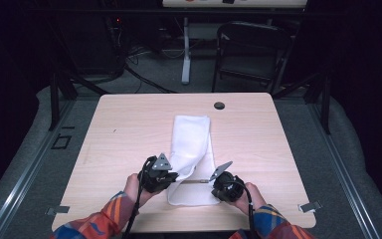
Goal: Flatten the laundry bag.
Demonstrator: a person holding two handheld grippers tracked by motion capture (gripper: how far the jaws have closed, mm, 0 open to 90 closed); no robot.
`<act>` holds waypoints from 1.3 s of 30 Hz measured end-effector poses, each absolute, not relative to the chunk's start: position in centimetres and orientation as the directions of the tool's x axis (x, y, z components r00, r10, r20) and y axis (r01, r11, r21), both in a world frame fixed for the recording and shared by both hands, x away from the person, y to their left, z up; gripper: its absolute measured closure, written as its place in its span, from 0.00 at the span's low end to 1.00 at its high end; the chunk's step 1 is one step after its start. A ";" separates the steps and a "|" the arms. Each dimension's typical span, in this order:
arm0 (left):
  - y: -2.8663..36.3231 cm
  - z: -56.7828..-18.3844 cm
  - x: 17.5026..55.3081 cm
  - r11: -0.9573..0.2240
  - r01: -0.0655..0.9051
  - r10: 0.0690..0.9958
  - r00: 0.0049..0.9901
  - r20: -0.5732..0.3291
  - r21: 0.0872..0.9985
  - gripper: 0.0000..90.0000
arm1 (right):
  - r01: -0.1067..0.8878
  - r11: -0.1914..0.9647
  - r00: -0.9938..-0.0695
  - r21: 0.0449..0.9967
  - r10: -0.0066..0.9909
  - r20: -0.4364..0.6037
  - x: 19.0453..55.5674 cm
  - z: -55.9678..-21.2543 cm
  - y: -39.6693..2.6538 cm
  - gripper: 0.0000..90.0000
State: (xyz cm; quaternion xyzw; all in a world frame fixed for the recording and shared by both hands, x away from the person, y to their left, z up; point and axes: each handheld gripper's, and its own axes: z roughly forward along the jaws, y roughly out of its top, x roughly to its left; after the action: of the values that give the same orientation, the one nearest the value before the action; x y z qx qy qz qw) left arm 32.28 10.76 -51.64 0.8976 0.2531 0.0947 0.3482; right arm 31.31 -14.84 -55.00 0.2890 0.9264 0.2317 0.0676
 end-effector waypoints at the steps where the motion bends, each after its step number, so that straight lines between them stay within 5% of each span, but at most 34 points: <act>1: 10.8 -51.6 32.3 -0.628 0.388 0.521 0.854 -0.006 0.674 0.95 | 0.500 0.709 -0.816 0.497 0.579 -0.005 31.4 -54.7 -14.9 1.00; 13: 10.6 -51.8 32.4 -0.643 0.383 0.512 0.859 0.000 0.664 0.95 | 0.478 0.704 -0.792 0.526 0.604 -0.089 33.9 -54.9 -14.3 1.00; 39: 11.0 -51.6 32.2 -0.633 0.395 0.556 0.831 0.035 0.666 0.96 | 0.511 0.698 -0.784 0.502 0.618 -0.061 34.9 -55.8 -14.2 1.00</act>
State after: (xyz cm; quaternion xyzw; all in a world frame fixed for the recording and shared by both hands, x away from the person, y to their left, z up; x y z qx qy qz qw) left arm 32.16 11.02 -51.61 0.8957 0.2655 0.1191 0.3363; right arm 34.93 -14.15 -55.84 0.3086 0.9144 0.2365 0.1133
